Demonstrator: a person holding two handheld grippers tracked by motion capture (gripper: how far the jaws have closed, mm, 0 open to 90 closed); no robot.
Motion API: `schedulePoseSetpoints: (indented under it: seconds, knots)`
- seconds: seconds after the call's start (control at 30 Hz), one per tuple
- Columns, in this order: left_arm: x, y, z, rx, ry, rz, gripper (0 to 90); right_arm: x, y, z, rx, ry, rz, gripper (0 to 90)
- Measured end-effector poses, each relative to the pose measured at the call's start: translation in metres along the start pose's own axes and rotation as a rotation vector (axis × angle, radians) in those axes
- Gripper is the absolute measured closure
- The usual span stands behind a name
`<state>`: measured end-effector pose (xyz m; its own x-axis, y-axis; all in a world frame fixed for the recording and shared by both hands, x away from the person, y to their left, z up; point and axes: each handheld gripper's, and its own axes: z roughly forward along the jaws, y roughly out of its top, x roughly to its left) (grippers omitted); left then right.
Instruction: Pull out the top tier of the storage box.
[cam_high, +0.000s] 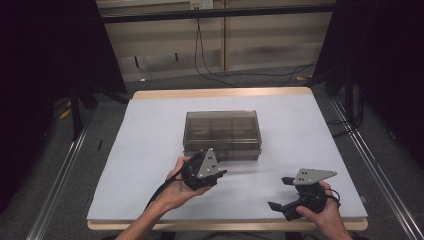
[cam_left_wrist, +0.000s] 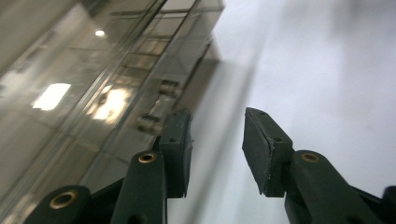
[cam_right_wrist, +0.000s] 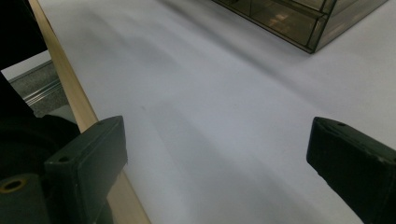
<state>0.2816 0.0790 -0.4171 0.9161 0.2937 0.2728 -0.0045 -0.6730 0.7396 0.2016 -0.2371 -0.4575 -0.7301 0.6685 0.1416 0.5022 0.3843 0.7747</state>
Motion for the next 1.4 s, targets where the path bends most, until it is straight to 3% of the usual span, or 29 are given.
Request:
schedulePoseSetpoints:
  seconds: [0.23, 0.33, 0.47, 0.53, 0.77, 1.07, 1.17, 1.33, 1.4]
  knots:
    - [0.012, 0.003, -0.007, -0.046, -0.076, -0.051, 70.1, 0.0, 0.0, 0.0, 0.003, 0.002, 0.0, 5.1]
    - [0.017, 0.006, -0.011, -0.053, -0.084, -0.042, 69.3, 0.0, 0.0, 0.0, 0.002, 0.002, 0.002, 5.1]
    - [0.024, 0.008, -0.014, -0.071, -0.102, -0.069, 69.6, 0.0, 0.0, 0.0, 0.003, 0.004, -0.001, 5.1]
    - [0.028, 0.01, -0.015, -0.072, -0.123, -0.062, 69.3, 0.0, 0.0, 0.0, 0.001, 0.002, -0.001, 5.1]
    - [0.039, 0.014, -0.013, -0.077, -0.1, -0.075, 62.9, 0.0, 0.0, 0.0, 0.001, 0.003, 0.0, 5.1]
    - [0.053, 0.021, -0.005, -0.013, -0.111, -0.063, 59.3, 0.0, 0.0, 0.0, 0.003, 0.005, -0.001, 5.1]
    - [0.055, 0.024, -0.003, 0.021, -0.132, -0.055, 57.2, 0.0, 0.0, 0.0, 0.005, 0.005, 0.001, 5.1]
    - [0.057, 0.03, 0.003, 0.074, -0.121, -0.024, 56.9, 0.001, 0.0, 0.0, 0.007, 0.007, -0.001, 5.0]
    - [0.059, 0.03, 0.006, 0.087, -0.128, -0.029, 56.9, 0.001, 0.0, 0.0, 0.006, 0.008, 0.0, 5.0]
